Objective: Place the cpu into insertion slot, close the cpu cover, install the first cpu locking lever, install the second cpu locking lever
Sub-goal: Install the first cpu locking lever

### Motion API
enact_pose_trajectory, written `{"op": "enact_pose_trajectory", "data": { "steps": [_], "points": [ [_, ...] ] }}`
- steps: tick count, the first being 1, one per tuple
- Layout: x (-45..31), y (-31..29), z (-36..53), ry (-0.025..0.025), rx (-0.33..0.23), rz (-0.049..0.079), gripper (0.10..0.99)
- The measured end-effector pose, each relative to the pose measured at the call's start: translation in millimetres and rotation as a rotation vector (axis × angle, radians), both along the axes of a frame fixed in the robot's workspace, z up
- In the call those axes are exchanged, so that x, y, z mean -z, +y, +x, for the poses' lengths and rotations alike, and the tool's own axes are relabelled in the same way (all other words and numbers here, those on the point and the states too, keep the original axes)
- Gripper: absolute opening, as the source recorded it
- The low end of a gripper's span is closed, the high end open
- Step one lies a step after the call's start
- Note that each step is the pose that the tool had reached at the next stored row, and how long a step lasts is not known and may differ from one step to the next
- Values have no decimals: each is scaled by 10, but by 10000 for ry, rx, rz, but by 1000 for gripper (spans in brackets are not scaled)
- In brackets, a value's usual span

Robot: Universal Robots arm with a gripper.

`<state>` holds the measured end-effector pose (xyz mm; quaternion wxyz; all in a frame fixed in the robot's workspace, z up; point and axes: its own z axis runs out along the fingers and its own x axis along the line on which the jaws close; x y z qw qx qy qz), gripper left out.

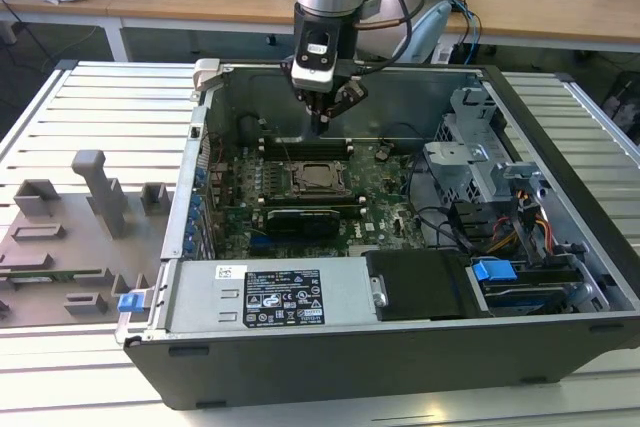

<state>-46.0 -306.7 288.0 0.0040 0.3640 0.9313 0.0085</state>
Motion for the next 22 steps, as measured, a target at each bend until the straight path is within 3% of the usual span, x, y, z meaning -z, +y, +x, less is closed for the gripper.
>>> {"op": "enact_pose_trajectory", "data": {
  "steps": [3, 4, 7, 22],
  "points": [
    [0, 0, 0, 0, -465, -1, 106],
    [0, 0, 0, 0, -1105, 0, 106],
    [0, 0, 0, 0, -1916, 0, 106],
    [0, 0, 0, 0, -4329, 0, 106]
  ]
}}
